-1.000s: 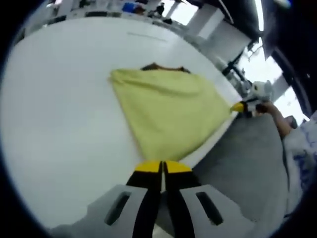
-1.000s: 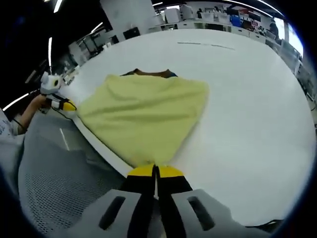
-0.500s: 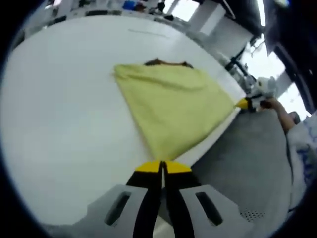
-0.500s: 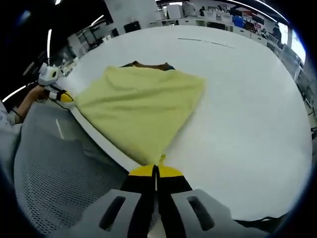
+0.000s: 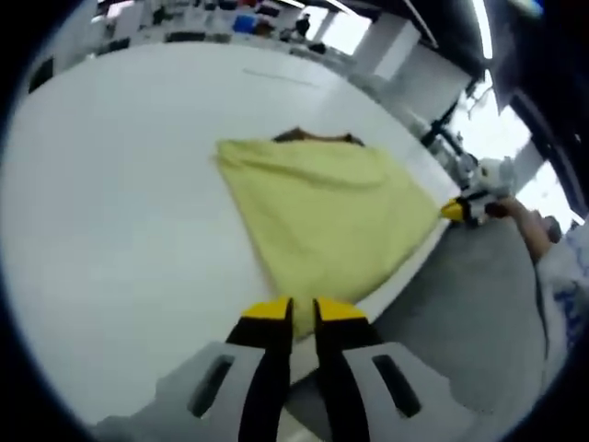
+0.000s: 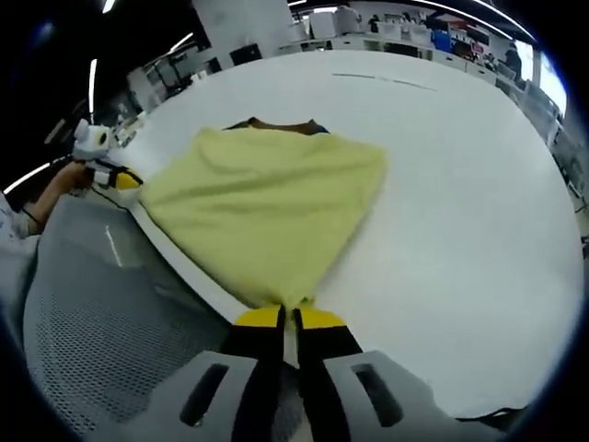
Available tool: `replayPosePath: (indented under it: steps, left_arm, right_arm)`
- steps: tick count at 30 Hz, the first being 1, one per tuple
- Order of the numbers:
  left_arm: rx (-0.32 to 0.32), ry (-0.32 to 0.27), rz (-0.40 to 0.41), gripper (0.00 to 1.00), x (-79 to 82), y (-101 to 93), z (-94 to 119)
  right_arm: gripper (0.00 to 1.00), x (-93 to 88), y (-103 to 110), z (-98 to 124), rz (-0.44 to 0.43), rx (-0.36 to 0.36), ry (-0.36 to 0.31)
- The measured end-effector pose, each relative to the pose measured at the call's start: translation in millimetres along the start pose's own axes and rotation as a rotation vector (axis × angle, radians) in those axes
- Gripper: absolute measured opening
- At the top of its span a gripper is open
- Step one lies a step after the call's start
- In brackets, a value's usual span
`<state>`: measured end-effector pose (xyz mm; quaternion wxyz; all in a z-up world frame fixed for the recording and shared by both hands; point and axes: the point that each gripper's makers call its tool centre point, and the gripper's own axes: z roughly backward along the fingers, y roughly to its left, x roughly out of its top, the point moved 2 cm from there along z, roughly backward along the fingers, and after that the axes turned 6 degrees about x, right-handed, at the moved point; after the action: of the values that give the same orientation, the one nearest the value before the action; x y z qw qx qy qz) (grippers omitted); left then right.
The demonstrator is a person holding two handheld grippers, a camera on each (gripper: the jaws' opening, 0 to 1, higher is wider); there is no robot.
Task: Fold the garment on the visible template until the final outline fits inside the template.
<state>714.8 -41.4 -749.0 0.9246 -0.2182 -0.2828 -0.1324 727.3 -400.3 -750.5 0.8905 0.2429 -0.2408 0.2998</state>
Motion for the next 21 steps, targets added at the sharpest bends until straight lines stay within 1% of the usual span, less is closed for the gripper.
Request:
replayPosePath:
  steps: [3,5,9,11,14,17,21]
  left_arm:
    - [-0.026,0.010,0.011,0.00,-1.3,-4.3,0]
    - [-0.024,0.021,0.007,0.00,-2.5,-4.4,0]
    - [-0.021,0.023,0.009,0.00,-2.7,-3.6,3]
    - [-0.018,0.037,0.004,0.00,-6.0,-3.4,3]
    - [0.005,0.074,-0.014,0.00,-15.2,-0.8,2]
    - [-0.005,0.067,-0.005,0.00,-15.4,-4.2,2]
    - [-0.003,0.072,-0.005,0.00,-16.2,-3.7,0]
  right_arm:
    - [0.03,1.1,1,2,0.011,-0.001,0.009]
    - [0.03,2.5,1,4,0.015,-0.003,0.009]
    - [0.02,3.5,2,9,0.022,-0.002,0.005]
    - [0.02,0.0,1,8,0.020,-0.002,0.015]
    - [0.02,-5.2,2,4,0.018,0.001,0.024]
    - [0.02,-10.7,1,0,0.013,-0.001,0.035]
    - [0.02,-14.9,0,-2,0.017,-0.002,0.049]
